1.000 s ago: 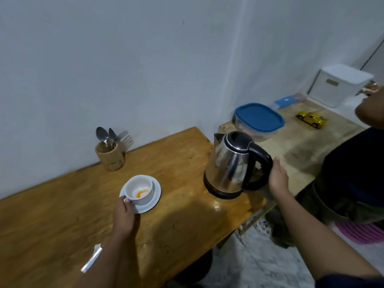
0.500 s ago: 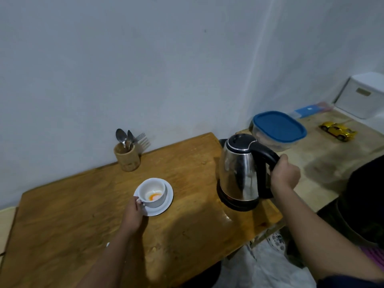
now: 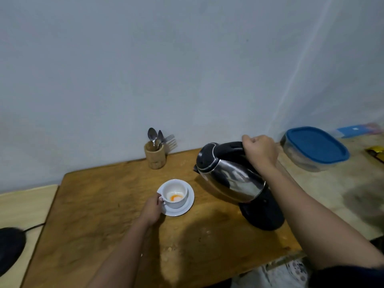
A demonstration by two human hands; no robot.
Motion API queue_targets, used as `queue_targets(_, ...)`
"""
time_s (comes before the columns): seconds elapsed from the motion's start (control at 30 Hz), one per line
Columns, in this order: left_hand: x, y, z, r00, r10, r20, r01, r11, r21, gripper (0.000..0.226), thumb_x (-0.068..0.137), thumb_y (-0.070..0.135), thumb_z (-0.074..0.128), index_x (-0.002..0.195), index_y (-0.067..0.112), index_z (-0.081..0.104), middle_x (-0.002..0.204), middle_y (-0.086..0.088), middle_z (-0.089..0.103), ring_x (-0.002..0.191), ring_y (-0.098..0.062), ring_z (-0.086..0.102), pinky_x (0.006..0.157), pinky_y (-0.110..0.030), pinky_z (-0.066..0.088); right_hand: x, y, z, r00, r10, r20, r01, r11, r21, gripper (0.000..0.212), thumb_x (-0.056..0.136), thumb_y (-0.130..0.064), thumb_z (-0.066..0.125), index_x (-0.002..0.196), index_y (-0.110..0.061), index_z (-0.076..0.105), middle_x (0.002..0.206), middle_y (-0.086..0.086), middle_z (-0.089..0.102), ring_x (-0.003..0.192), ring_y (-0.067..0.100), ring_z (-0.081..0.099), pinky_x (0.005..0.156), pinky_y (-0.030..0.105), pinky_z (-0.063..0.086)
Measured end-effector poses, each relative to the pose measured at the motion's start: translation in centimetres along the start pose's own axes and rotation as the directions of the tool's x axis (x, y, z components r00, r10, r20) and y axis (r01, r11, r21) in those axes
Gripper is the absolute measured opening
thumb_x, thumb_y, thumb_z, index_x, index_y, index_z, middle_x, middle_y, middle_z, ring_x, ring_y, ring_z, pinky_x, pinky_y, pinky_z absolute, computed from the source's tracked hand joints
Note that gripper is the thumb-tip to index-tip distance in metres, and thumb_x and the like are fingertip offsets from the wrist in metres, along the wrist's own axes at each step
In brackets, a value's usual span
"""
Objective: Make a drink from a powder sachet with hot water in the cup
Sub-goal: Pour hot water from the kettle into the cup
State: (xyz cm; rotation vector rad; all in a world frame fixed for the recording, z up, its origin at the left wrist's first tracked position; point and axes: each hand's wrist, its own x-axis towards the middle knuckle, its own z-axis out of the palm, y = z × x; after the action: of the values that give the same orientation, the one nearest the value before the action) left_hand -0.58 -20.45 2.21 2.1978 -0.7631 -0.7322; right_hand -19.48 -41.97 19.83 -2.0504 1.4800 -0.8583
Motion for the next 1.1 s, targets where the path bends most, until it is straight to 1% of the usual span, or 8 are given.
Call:
queue_targets(0.13,0.3,0.0,-0.3,1.000,-0.020,-0.005,0.021,0.998,0.051,0.021,0.097,0.015,0.038,0.101,0.008,0.057,0.112,-0.020,0.062,0.089,-0.022,0.051,0.076,-0.029,0.037,-0.1,-2.0,2.5,0.981,-0.136,0.135,0.147,0.986,-0.074,0.048,0.080,-0.027,0.049,0.038,-0.015,0.030,0.038,-0.001,0.027,0.038,0.021,0.027,0.043,0.025,0.020)
queue_targets(0.23,0.4,0.4,-0.5,0.998,-0.067,0.012,0.066,0.997,0.049,0.027,0.097,0.017,0.038,0.111,0.004,0.057,0.115,-0.018,0.061,0.094,-0.026,0.055,0.078,-0.031,0.040,-0.2,-3.4,4.2,0.944,-0.231,0.237,0.262,0.959,-0.108,0.045,0.078,-0.028,0.048,0.039,-0.015,0.029,0.039,-0.002,0.026,0.039,0.020,0.026,0.045,0.025,0.023)
queue_targets(0.33,0.6,0.5,-0.7,0.996,-0.088,0.024,0.087,0.995,0.058,0.027,0.096,0.016,0.039,0.113,0.004,0.056,0.116,-0.020,0.061,0.101,-0.031,0.057,0.080,-0.034,0.042,-0.5,-5.0,5.5,0.903,-0.305,0.302,0.360,0.922,-0.143,0.044,0.078,-0.030,0.048,0.041,-0.014,0.031,0.040,-0.002,0.029,0.040,0.020,0.029,0.046,0.025,0.026)
queue_targets(0.53,0.3,0.8,-0.8,0.995,-0.095,0.029,0.094,0.994,0.052,0.026,0.097,0.015,0.039,0.114,0.003,0.055,0.116,-0.020,0.060,0.090,-0.023,0.050,0.076,-0.029,0.038,-0.5,-7.0,7.1,0.822,-0.421,0.384,0.519,0.832,-0.197,0.041,0.080,-0.033,0.047,0.045,-0.013,0.041,0.044,-0.001,0.038,0.044,0.018,0.037,0.047,0.024,0.030)
queue_targets(0.73,0.0,1.1,-0.8,0.995,-0.094,0.014,0.094,0.995,0.040,0.027,0.097,0.014,0.038,0.115,0.003,0.054,0.116,-0.021,0.060,0.089,-0.021,0.049,0.075,-0.029,0.037,-0.7,-7.6,8.0,0.772,-0.477,0.420,0.594,0.776,-0.211,0.041,0.082,-0.031,0.045,0.044,-0.014,0.039,0.045,-0.001,0.036,0.043,0.016,0.034,0.047,0.025,0.027)
queue_targets(0.9,-0.1,1.2,-0.9,0.994,-0.105,0.016,0.104,0.994,0.042,0.028,0.097,0.014,0.038,0.117,0.004,0.054,0.118,-0.020,0.059,0.096,-0.027,0.053,0.077,-0.029,0.038,-0.8,-7.5,8.1,0.773,-0.481,0.413,0.596,0.773,-0.216,0.042,0.082,-0.031,0.045,0.045,-0.014,0.039,0.045,-0.001,0.036,0.043,0.016,0.033,0.046,0.024,0.026)
queue_targets(1.03,-0.1,1.3,-0.8,0.994,-0.112,0.013,0.111,0.992,0.052,0.027,0.097,0.014,0.039,0.116,0.003,0.054,0.118,-0.020,0.059,0.091,-0.021,0.049,0.078,-0.030,0.039,-0.7,-7.4,7.9,0.772,-0.481,0.415,0.598,0.771,-0.220,0.042,0.083,-0.031,0.044,0.045,-0.014,0.039,0.045,-0.001,0.036,0.044,0.015,0.033,0.047,0.024,0.027)
queue_targets(1.1,-0.1,1.3,-0.8,0.993,-0.117,0.012,0.117,0.992,0.050,0.028,0.097,0.015,0.039,0.116,0.003,0.054,0.118,-0.020,0.059,0.094,-0.024,0.052,0.078,-0.030,0.039,-0.5,-7.3,7.7,0.774,-0.479,0.414,0.597,0.770,-0.224,0.042,0.083,-0.030,0.045,0.045,-0.014,0.038,0.045,-0.001,0.035,0.044,0.015,0.033,0.047,0.024,0.026)
